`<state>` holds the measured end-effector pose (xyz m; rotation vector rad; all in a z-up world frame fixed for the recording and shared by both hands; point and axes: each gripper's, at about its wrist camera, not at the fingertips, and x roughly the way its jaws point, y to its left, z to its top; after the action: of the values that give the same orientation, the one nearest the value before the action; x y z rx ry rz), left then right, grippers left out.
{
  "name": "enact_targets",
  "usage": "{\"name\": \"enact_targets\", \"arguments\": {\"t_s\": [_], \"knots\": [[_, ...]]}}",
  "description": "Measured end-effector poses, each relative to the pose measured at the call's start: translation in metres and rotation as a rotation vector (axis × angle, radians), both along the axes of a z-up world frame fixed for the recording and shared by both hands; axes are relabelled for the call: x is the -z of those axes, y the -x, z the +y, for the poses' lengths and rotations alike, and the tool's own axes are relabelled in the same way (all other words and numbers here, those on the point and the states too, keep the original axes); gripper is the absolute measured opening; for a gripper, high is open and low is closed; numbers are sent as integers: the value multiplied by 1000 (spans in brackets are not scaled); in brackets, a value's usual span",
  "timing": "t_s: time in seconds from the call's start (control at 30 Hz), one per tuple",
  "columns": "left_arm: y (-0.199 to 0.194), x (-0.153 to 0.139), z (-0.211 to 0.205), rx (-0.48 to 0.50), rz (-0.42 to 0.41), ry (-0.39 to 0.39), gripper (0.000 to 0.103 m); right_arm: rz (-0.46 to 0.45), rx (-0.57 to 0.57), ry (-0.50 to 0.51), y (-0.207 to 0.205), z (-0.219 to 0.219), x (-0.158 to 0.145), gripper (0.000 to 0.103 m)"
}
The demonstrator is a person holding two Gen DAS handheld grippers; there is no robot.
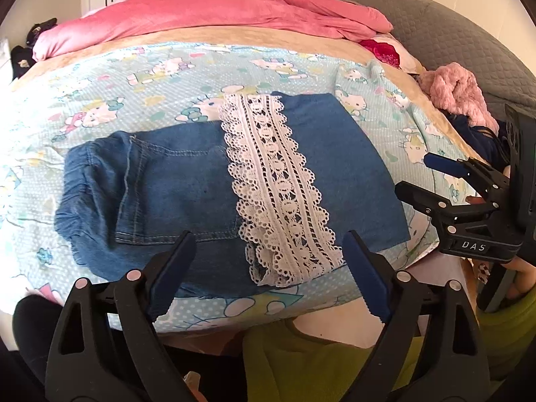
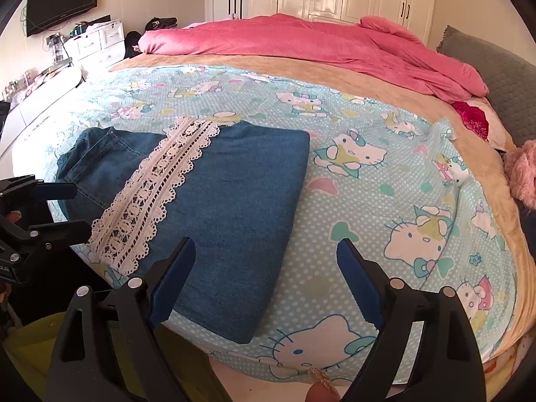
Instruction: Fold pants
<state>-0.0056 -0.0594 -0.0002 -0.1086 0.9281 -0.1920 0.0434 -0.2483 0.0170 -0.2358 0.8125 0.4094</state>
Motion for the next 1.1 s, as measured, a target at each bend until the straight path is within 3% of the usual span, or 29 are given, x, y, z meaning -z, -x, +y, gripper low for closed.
{"name": "enact_targets", "arguments": {"t_s": [0.03, 0.4, 0.8, 1.1], "knots": [[1, -1, 1, -3, -4, 0, 82, -10, 3, 7, 1, 1, -2, 94], [5, -13, 21, -66, -37, 0, 93, -63, -36, 16, -1, 23, -21, 94], [9, -17, 62, -188, -63, -10, 93, -89, -104, -15, -23, 63, -47, 95], [5, -6, 89, -245, -38, 15, 93, -55, -201, -45, -43, 113, -54, 95]]}}
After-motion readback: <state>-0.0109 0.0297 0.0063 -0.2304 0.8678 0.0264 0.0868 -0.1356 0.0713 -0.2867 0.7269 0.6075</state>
